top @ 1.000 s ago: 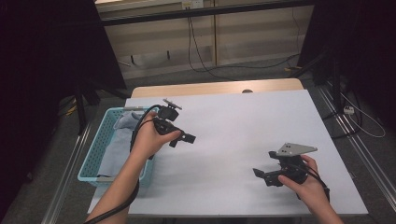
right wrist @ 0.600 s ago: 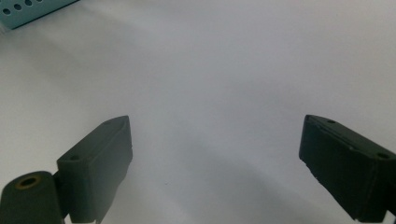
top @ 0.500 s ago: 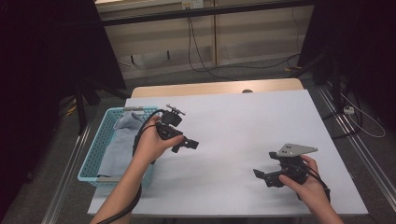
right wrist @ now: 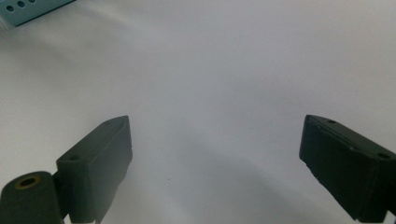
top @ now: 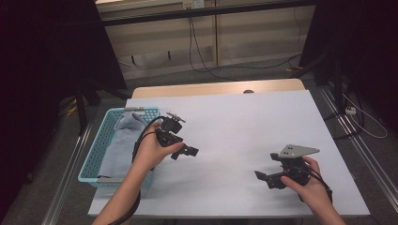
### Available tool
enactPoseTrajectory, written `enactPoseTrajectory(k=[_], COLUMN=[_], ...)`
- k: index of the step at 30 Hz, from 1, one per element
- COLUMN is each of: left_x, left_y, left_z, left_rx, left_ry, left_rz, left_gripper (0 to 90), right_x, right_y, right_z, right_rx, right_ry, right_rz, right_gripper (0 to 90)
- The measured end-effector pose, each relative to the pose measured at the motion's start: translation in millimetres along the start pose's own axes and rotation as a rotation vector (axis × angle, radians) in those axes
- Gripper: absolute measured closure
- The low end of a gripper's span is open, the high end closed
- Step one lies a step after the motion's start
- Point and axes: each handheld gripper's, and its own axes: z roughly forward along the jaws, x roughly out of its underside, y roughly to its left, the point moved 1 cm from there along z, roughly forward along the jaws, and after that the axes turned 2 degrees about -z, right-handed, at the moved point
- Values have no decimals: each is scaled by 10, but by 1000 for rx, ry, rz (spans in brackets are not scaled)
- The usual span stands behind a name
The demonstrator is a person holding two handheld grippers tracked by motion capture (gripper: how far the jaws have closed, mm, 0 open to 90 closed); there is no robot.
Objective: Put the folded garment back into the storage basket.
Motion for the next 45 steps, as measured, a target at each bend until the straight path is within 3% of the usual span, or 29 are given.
enactPoseTrajectory(k=[14,22,34,37,40,45], left_x=[123,202,288,310,345,397], left_y=[-21,-54,-85,-84,-90,-97], left_z=[-2,7,37,62,98,139], left_rx=[4,44,59,44,70,73], left_ry=[-23,-49,-52,-39,-44,-33], left_rz=[25,14,39,39,26,45], left_gripper=[148,143,128,126,126,123], right_x=[33,111,139,150,161,155], right_y=[36,7,25,19,19,28], right_z=[-67,-121,-152,-164,-166,-183], right_rx=[-13,-12,-15,-13,-14,-15], right_ry=[9,23,20,19,21,13], right_rz=[-22,-14,-18,-14,-11,-15], right_gripper=[81,78,75,74,74,74])
